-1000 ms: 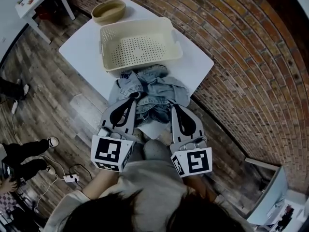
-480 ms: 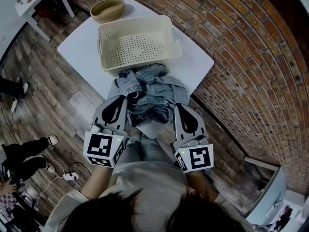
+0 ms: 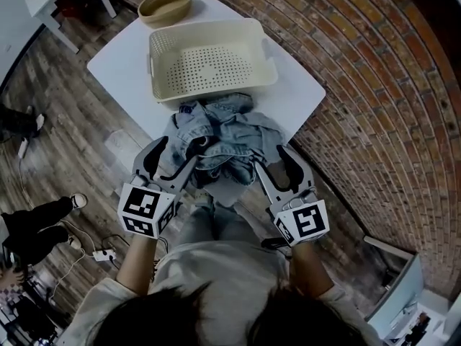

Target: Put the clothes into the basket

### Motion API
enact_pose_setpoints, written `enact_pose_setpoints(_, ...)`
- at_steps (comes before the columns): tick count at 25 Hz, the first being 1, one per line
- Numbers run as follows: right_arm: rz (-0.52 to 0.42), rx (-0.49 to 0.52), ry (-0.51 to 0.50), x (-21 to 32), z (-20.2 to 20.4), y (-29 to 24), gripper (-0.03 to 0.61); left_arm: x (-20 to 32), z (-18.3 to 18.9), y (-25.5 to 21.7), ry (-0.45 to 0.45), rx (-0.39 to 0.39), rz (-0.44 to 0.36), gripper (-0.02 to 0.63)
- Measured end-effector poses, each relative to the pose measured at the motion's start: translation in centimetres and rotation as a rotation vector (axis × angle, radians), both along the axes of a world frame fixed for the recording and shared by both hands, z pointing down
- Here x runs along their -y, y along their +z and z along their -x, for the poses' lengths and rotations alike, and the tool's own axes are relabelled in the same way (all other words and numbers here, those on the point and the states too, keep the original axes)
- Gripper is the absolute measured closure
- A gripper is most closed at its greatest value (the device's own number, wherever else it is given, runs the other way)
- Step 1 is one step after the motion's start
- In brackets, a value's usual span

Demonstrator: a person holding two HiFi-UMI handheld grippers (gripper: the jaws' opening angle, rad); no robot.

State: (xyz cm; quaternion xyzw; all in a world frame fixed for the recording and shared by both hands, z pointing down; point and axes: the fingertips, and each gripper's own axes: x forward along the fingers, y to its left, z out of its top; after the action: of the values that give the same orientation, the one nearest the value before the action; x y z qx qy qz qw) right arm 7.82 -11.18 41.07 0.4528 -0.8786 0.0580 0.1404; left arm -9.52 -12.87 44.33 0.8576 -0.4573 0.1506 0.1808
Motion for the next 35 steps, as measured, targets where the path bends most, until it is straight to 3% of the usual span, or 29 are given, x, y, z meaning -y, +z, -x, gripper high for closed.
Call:
enact_pose_setpoints(4, 0.044, -0.003, -0.039, 0.5, 0.0, 1.7, 0.231, -0.3, -0.1, 2.0, 0.027, 0.015, 0.058, 0.211)
enact_pose_setpoints(7, 0.093, -0.003, -0.066, 0.7, -0.1, 3.2, 0.163, -0.4, 0.1, 3.1, 0.037, 0.039, 0.079, 0.155)
enact_pose_setpoints(13, 0.164, -0.076, -0.116, 1.0, -0.5, 6.3, 0.062, -0.5, 0.0, 5.3, 0.054, 0.074, 0.123, 0.116)
enact_pose_setpoints(21, 0.285, -0.167, -0.17, 2.2, -1.5, 10.6, 0.034, 0.4, -0.6, 7.2, 0.113, 0.132, 0.159, 0.083)
enact_pose_setpoints(25, 0.346, -0.224, -0.167, 2.9, -1.9, 12.8, 0.018, 0.6, -0.9, 8.7, 0.127, 0.139, 0.225, 0.08)
enact_pose_setpoints(29, 0.423, -0.219, -0.132, 3.8, -2.3, 14.1, 0.009, 1.0, -1.0, 10.3, 0.112, 0.12, 0.318, 0.075)
enact_pose_setpoints(32, 0.464, -0.267, -0.147, 4.3, -2.5, 15.5, 0.006, 1.0, -1.2, 11.8, 0.123, 0.149, 0.377, 0.044)
enact_pose_setpoints(35, 0.533, -0.268, -0.157, 4.7, -2.5, 16.8, 0.002, 1.3, -1.2, 13.2, 0.111, 0.129, 0.433, 0.026)
